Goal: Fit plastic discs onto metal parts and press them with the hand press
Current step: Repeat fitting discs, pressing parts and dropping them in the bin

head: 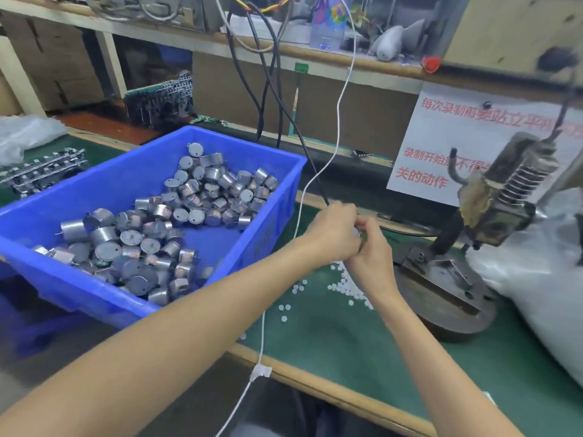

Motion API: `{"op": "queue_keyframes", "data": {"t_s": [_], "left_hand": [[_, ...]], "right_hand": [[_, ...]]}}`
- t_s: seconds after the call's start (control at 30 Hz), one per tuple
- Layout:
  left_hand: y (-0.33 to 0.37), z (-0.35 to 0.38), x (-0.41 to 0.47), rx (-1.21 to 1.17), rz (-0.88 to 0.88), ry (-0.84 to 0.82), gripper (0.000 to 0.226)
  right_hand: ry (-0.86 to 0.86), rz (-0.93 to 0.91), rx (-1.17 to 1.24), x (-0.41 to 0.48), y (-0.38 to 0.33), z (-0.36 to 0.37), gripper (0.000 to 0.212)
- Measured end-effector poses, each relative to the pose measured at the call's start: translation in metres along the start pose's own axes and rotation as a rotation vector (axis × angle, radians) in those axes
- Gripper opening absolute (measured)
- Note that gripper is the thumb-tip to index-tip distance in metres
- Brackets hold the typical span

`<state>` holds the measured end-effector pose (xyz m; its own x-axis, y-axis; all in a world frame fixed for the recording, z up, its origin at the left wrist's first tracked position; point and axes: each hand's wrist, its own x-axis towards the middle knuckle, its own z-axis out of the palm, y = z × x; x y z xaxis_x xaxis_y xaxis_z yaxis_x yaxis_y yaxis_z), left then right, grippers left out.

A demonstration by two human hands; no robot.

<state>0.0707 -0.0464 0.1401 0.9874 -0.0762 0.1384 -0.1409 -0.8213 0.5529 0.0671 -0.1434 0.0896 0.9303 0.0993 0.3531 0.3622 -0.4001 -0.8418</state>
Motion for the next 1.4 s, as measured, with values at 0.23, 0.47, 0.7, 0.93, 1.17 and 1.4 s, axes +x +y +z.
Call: {"op": "queue_keyframes", "data": {"t_s": [0.23,0.47,0.7,0.93,1.17,1.4], "left_hand": [[-0.054,0.076,-0.024,-0.099,0.009,-0.105,0.018],[-0.050,0.111,-0.039,-0.002,0.138,-0.071,0.013],[-0.048,0.122,-0.046,0.094,0.211,-0.016,0.016],[-0.057,0.120,-0.054,-0.001,0.203,0.023,0.014],[-0.069,0.118,-0.058,-0.101,0.175,0.087,0.010],[-0.070,0.118,-0.057,-0.228,0.100,0.142,0.013]], "right_hand": [[0.078,0.144,-0.043,-0.066,0.077,-0.035,0.028],[0.160,0.243,0.197,-0.083,0.088,-0.038,0.020],[0.118,0.183,0.197,-0.085,0.088,-0.038,0.022],[-0.011,0.106,0.105,-0.085,0.090,-0.034,0.033],[-0.071,0.068,-0.086,-0.071,0.091,-0.025,0.027],[-0.114,-0.017,-0.223,-0.069,0.089,-0.022,0.029]]}}
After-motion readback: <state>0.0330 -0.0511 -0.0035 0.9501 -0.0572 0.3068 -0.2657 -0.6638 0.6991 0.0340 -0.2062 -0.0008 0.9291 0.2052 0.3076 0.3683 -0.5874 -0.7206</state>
